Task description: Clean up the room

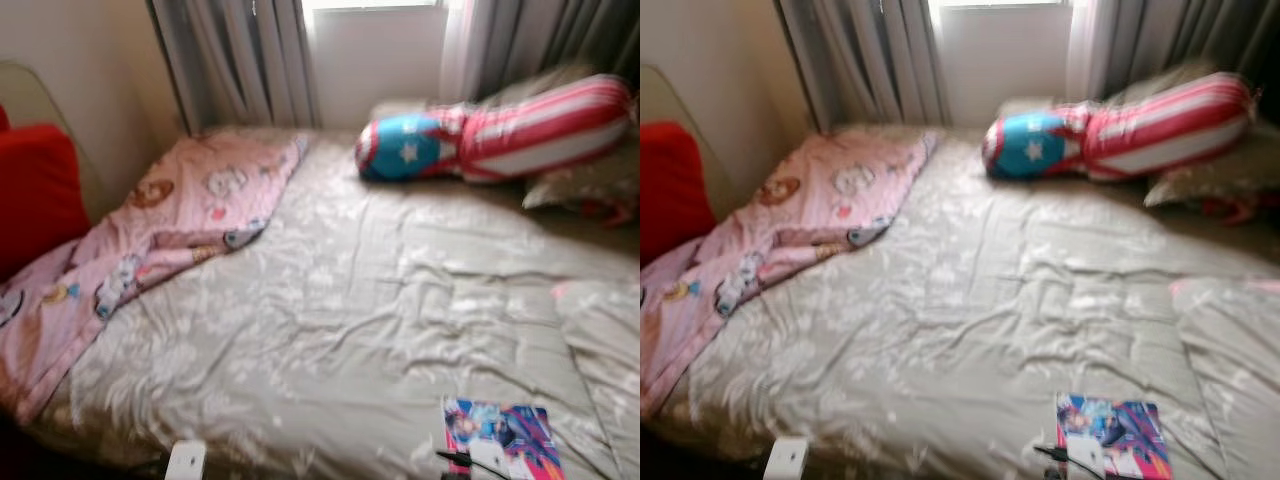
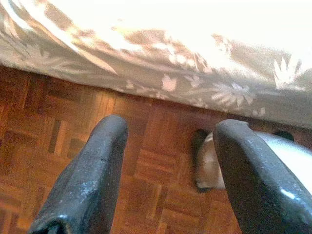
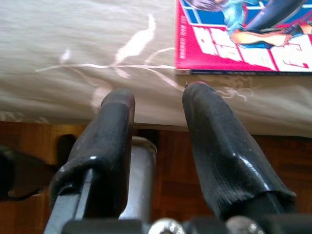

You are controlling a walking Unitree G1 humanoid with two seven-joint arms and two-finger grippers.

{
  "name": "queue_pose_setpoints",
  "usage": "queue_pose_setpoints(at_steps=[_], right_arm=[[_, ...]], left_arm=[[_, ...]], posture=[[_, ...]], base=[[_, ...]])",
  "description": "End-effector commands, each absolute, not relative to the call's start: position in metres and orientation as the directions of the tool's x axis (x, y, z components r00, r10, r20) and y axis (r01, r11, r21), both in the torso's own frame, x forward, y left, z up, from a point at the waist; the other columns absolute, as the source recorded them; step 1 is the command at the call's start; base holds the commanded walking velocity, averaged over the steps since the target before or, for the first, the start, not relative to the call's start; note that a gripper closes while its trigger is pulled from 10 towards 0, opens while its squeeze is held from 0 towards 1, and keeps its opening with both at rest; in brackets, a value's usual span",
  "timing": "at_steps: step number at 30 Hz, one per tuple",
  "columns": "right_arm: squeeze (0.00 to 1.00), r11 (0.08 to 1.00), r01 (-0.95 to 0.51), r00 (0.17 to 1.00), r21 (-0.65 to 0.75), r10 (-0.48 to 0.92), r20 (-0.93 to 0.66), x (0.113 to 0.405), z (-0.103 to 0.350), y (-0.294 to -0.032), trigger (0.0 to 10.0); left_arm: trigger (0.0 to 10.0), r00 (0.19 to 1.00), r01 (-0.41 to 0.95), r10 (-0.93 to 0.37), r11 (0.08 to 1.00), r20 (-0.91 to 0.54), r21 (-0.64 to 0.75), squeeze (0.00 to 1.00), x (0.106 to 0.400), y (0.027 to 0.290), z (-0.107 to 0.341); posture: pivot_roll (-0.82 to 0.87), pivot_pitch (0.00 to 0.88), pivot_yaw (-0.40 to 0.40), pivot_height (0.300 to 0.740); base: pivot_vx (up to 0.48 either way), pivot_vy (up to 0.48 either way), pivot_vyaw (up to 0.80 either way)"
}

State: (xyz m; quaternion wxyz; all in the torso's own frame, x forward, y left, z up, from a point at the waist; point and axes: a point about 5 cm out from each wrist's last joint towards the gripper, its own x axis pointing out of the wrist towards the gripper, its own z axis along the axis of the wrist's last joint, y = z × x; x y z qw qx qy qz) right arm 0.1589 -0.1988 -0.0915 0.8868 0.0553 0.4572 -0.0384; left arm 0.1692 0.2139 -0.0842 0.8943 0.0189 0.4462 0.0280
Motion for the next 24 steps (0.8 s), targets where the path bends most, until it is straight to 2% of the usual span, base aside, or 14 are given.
queue_pose_setpoints(at_steps=[1, 24], right_arm=[[0.0, 0.99, 0.097, 0.588, 0.1, 0.024, -0.809, 0.165, -0.0908, -0.1854, 10.0], [0.0, 0.992, 0.08, 0.584, 0.094, 0.029, -0.811, 0.1667, -0.0902, -0.1858, 10.0]], left_arm=[[10.0, 0.584, -0.037, 0.093, 0.995, -0.806, 0.089, 0.0, 0.1641, 0.2243, -0.0845], [10.0, 0.584, -0.046, 0.096, 0.995, -0.806, 0.085, 0.0, 0.1653, 0.2244, -0.0841]], posture=[[0.01, 0.0, 0.024, 0.74], [0.01, 0.0, 0.018, 0.74]], base=[[0.0, 0.48, 0.0], [0.0, 0.48, 0.0]])
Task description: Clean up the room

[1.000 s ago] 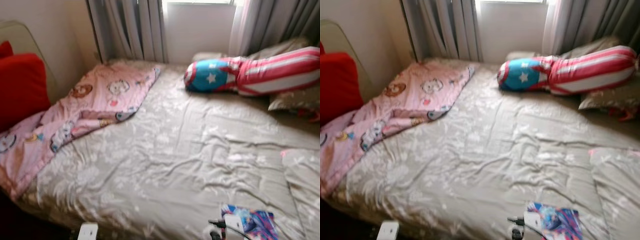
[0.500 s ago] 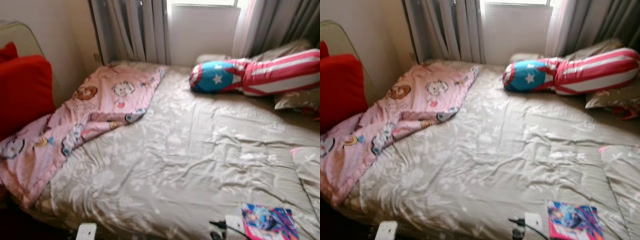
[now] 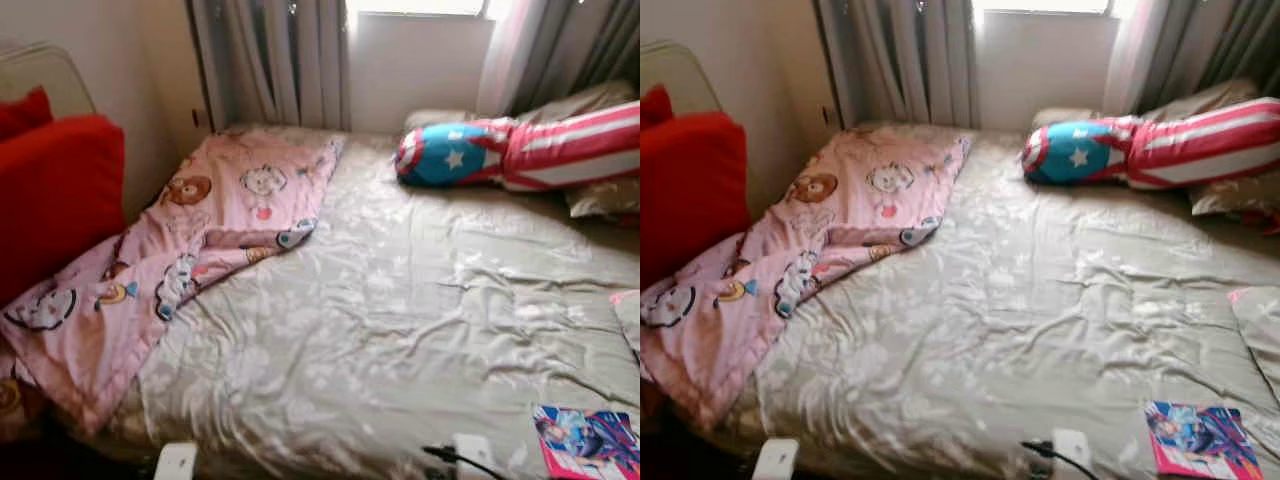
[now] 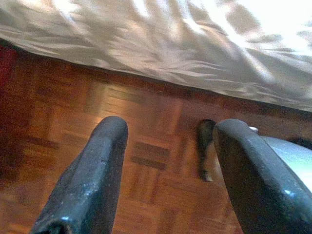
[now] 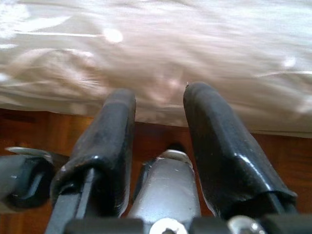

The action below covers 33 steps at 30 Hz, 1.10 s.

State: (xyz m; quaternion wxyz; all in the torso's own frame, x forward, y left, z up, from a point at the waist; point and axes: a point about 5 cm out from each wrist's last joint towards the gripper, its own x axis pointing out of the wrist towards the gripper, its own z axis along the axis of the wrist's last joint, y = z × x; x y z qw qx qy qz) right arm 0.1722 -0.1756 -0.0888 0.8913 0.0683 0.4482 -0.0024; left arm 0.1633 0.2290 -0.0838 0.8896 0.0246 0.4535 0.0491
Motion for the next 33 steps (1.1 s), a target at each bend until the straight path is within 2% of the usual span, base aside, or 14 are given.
queue_pose_setpoints(at_steps=[1, 33], right_arm=[[0.0, 0.993, 0.076, 0.583, 0.093, 0.031, -0.812, 0.1667, -0.0902, -0.1858, 10.0], [0.0, 0.993, 0.058, 0.577, 0.1, 0.048, -0.815, 0.1671, -0.0905, -0.1826, 10.0]], left_arm=[[10.0, 0.584, -0.047, 0.096, 0.995, -0.806, 0.085, 0.0, 0.1653, 0.2244, -0.0842], [10.0, 0.581, -0.041, 0.096, 0.995, -0.808, 0.089, 0.0, 0.1662, 0.2254, -0.0837]], posture=[[0.01, 0.0, 0.016, 0.74], [0.02, 0.0, 0.022, 0.74]], base=[[0.0, 0.48, 0.0], [0.0, 0.48, 0.0]])
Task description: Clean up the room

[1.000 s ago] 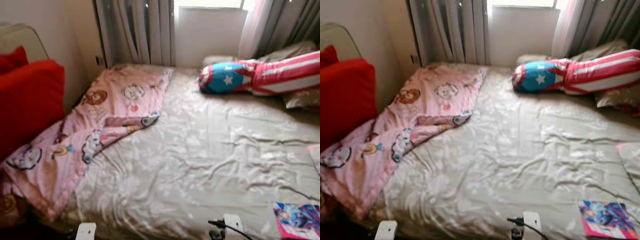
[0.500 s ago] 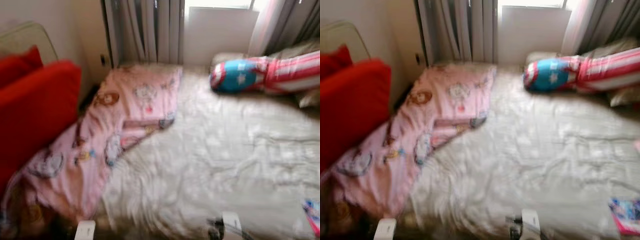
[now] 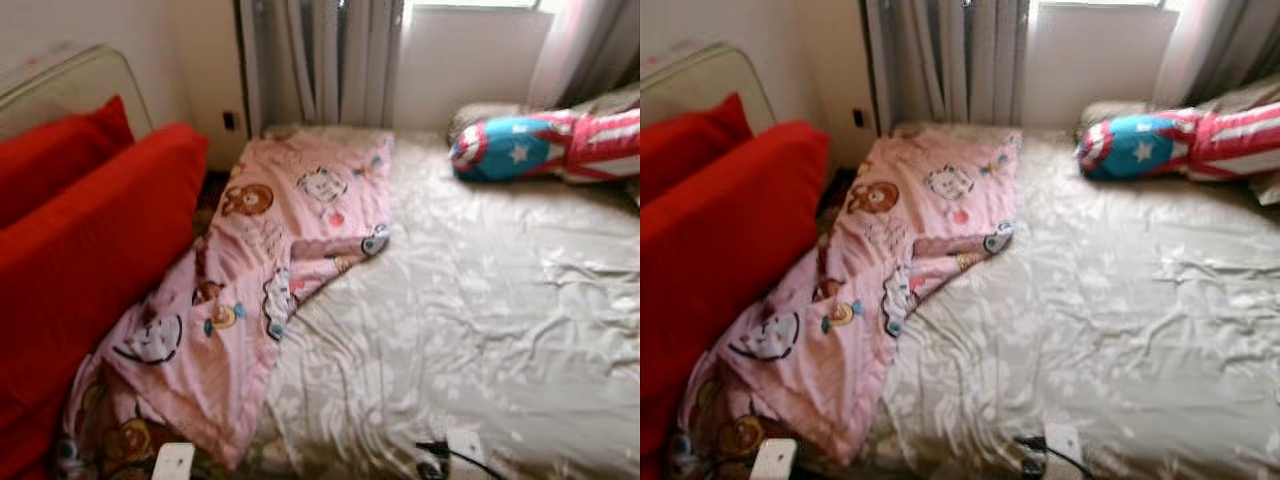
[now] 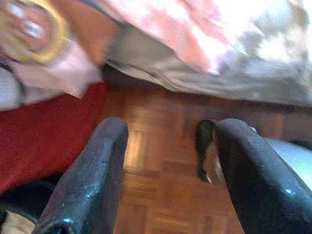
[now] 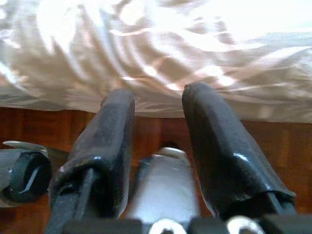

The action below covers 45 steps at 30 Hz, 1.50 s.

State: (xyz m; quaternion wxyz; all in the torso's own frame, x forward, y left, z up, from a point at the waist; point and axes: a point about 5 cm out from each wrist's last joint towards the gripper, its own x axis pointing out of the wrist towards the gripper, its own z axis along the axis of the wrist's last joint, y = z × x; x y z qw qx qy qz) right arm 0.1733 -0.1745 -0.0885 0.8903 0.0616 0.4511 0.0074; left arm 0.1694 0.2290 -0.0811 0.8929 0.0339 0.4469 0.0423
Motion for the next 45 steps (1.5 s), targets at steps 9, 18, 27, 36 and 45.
queue_pose_setpoints(at_steps=[9, 18, 27, 36, 45], right_arm=[[0.0, 0.993, 0.056, 0.578, 0.104, 0.053, -0.814, 0.1675, -0.0905, -0.1815, 10.0], [0.0, 0.992, 0.06, 0.583, 0.108, 0.053, -0.811, 0.1691, -0.0899, -0.18, 10.0], [0.0, 0.992, 0.063, 0.583, 0.11, 0.053, -0.811, 0.1691, -0.09, -0.1799, 10.0], [0.0, 0.991, 0.071, 0.582, 0.111, 0.049, -0.811, 0.1682, -0.0902, -0.1813, 10.0], [0.0, 0.993, 0.061, 0.586, 0.105, 0.049, -0.809, 0.169, -0.0897, -0.1816, 10.0]], left_arm=[[10.0, 0.582, -0.043, 0.101, 0.995, -0.807, 0.094, 0.0, 0.1663, 0.2266, -0.0834], [10.0, 0.586, -0.037, 0.1, 0.995, -0.804, 0.097, 0.0, 0.1682, 0.2279, -0.0822], [10.0, 0.586, -0.036, 0.099, 0.995, -0.805, 0.096, 0.0, 0.1681, 0.228, -0.0822], [10.0, 0.588, -0.036, 0.095, 0.995, -0.804, 0.091, 0.0, 0.1677, 0.2267, -0.0826], [10.0, 0.591, -0.041, 0.093, 0.996, -0.802, 0.085, 0.0, 0.168, 0.2261, -0.0825]], posture=[[0.02, 0.0, 0.022, 0.74], [0.02, 0.0, 0.029, 0.74], [0.03, 0.0, 0.027, 0.74], [0.03, 0.0, 0.021, 0.74], [0.02, 0.0, 0.022, 0.74]], base=[[0.0, 0.411, 0.05], [0.0, 0.0, 0.8], [0.0, 0.0, 0.8], [0.0, 0.0, 0.38], [0.0, 0.0, 0.36]])
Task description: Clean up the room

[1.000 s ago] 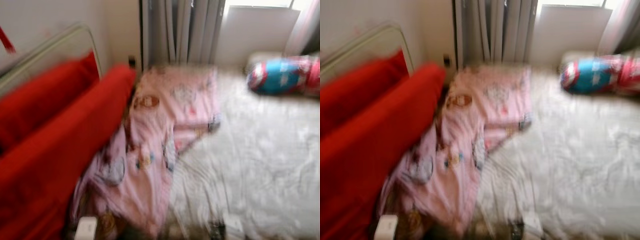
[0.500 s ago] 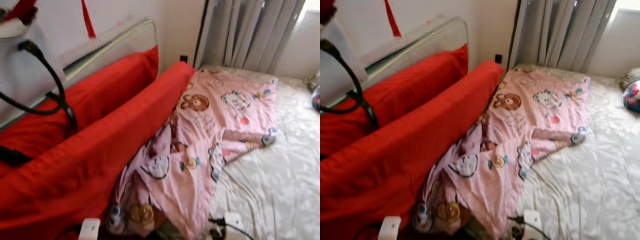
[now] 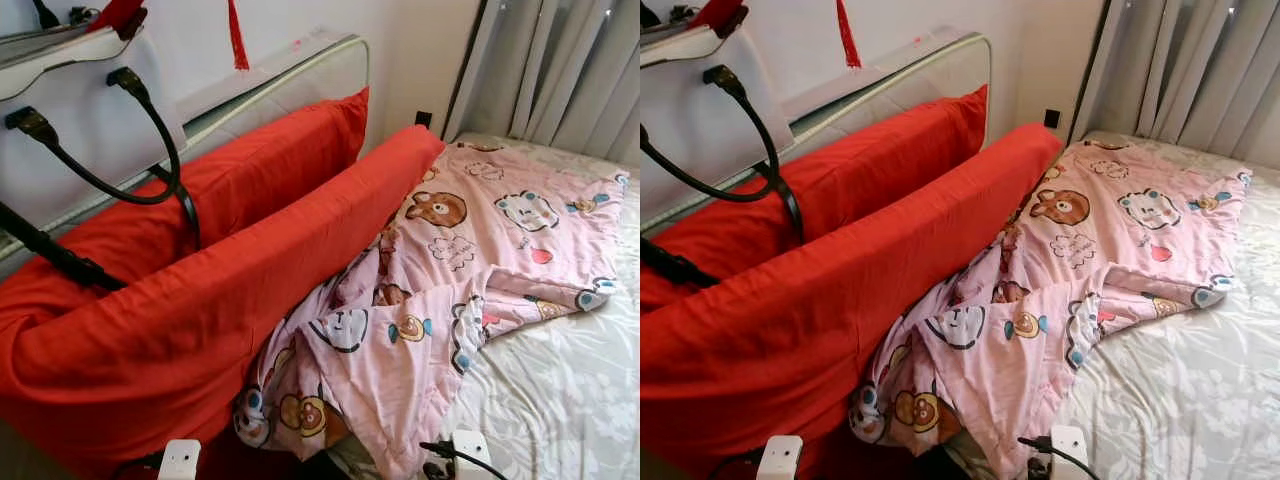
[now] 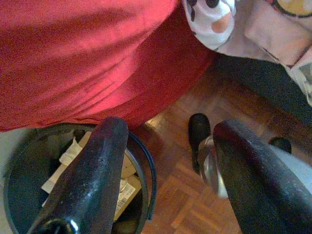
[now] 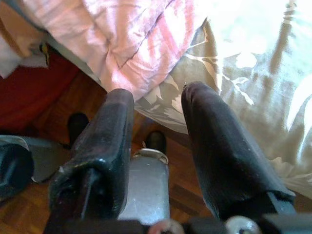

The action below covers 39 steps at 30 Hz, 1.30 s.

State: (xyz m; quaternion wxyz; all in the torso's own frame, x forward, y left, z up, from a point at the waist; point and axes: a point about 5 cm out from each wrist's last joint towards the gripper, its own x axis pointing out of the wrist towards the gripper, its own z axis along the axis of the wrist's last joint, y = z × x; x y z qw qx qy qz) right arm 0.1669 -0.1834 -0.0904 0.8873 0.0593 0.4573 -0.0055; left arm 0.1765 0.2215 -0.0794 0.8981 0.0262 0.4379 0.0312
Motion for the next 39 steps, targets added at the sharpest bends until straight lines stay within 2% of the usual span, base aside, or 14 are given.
queue_pose_setpoints(at_steps=[1, 11, 20, 24, 27, 34, 36, 39], right_arm=[[0.0, 0.992, 0.063, 0.586, 0.106, 0.049, -0.809, 0.169, -0.09, -0.182, 10.0], [0.0, 0.992, 0.062, 0.586, 0.106, 0.049, -0.809, 0.169, -0.09, -0.181, 10.0], [0.0, 0.992, 0.076, 0.601, 0.104, 0.038, -0.799, 0.174, -0.087, -0.181, 10.0], [0.0, 0.99, 0.085, 0.639, 0.116, 0.036, -0.769, 0.183, -0.083, -0.179, 10.0], [0.0, 0.988, 0.095, 0.693, 0.123, 0.023, -0.721, 0.192, -0.077, -0.181, 10.0], [0.0, 0.986, 0.106, 0.747, 0.131, 0.008, -0.665, 0.2, -0.07, -0.188, 10.0], [0.0, 0.986, 0.061, 0.831, 0.156, 0.036, -0.555, 0.237, -0.047, -0.172, 10.0], [0.0, 0.986, 0.038, 0.862, 0.163, 0.051, -0.504, 0.249, -0.037, -0.168, 10.0]], left_arm=[[10.0, 0.59, -0.04, 0.093, 0.996, -0.802, 0.086, 0.0, 0.168, 0.226, -0.083], [10.0, 0.59, -0.034, 0.09, 0.996, -0.802, 0.087, 0.0, 0.168, 0.226, -0.083], [10.0, 0.604, -0.035, 0.089, 0.996, -0.792, 0.086, 0.0, 0.174, 0.226, -0.08], [10.0, 0.63, -0.035, 0.086, 0.996, -0.772, 0.082, 0.0, 0.181, 0.227, -0.076], [10.0, 0.686, -0.059, 0.074, 0.997, -0.724, 0.047, 0.0, 0.19, 0.224, -0.07], [10.0, 0.755, -0.089, 0.059, 0.996, -0.653, -0.013, 0.0, 0.2, 0.217, -0.064], [10.0, 0.855, -0.053, 0.034, 0.998, -0.517, -0.022, 0.0, 0.253, 0.2, -0.031], [10.0, 0.893, -0.047, 0.029, 0.998, -0.449, -0.03, 0.0, 0.27, 0.197, -0.016]], posture=[[0.02, 0.0, 0.022, 0.74], [0.02, 0.0, 0.021, 0.74], [0.03, 0.0, 0.018, 0.74], [0.03, 0.0, 0.023, 0.74], [0.05, 0.0, 0.013, 0.74], [0.04, 0.0, -0.014, 0.74], [0.03, 0.0, -0.018, 0.74], [0.03, 0.0, -0.02, 0.74]], base=[[0.0, 0.0, 0.8], [0.0, 0.0, 0.8], [0.0, 0.0, 0.05], [0.0, 0.0, 0.0], [0.0, 0.0, 0.0], [0.0, 0.0, 0.0], [0.0, 0.0, 0.0], [0.0, 0.0, 0.0]])
